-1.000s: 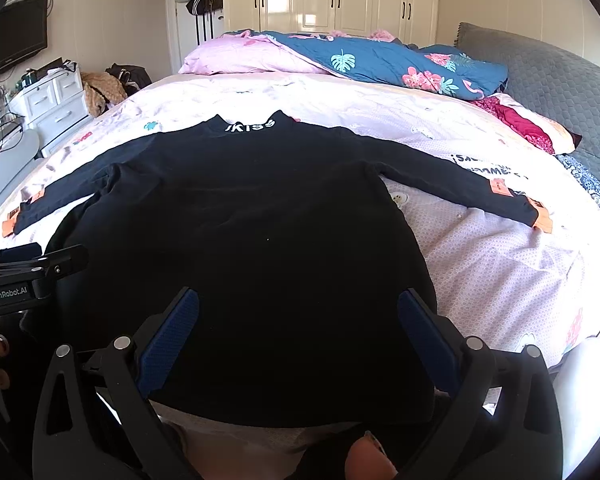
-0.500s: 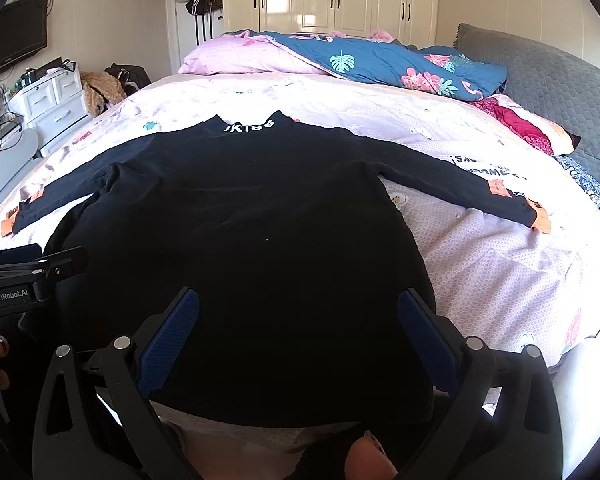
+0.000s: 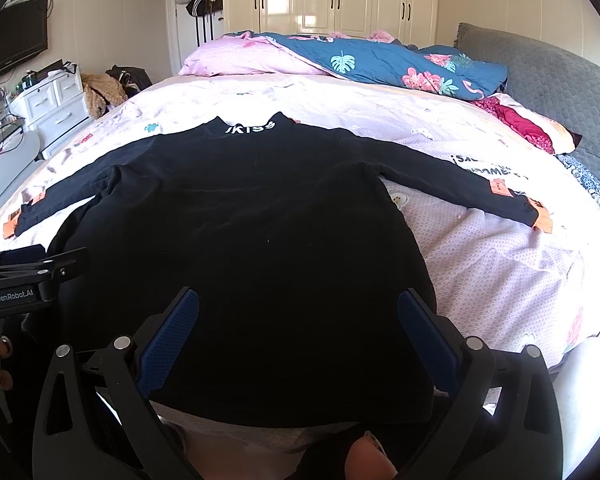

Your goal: Fold small clothes

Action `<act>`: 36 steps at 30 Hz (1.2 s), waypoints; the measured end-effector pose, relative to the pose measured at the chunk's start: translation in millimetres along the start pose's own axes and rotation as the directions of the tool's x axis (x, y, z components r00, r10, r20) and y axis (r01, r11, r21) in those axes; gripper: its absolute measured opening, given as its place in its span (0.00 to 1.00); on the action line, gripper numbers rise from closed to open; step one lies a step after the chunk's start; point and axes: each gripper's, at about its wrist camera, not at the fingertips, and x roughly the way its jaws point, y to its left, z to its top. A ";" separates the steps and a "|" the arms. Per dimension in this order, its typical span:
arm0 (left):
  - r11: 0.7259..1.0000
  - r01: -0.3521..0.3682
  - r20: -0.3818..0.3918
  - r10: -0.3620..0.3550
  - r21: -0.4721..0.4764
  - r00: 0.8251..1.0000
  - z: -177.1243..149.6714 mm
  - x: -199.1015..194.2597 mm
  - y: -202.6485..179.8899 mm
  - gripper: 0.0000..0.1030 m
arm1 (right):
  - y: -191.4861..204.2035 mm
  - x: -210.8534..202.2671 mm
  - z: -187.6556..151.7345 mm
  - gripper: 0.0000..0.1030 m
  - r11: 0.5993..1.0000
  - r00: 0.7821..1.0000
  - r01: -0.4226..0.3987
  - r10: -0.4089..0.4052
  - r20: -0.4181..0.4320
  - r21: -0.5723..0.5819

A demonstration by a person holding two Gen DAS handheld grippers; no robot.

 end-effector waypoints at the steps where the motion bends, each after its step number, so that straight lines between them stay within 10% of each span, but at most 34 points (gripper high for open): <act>1: 1.000 0.000 -0.001 0.000 0.000 1.000 0.2 0.2 -0.4 0.92 | -0.2 0.5 0.2 0.96 1.000 1.000 -0.001 0.001 -0.003 0.002; 36: 0.999 0.037 0.006 -0.037 -0.039 0.999 125.1 37.8 -27.8 0.92 | -26.6 32.3 117.1 0.96 0.995 0.999 -0.023 0.026 -0.033 0.095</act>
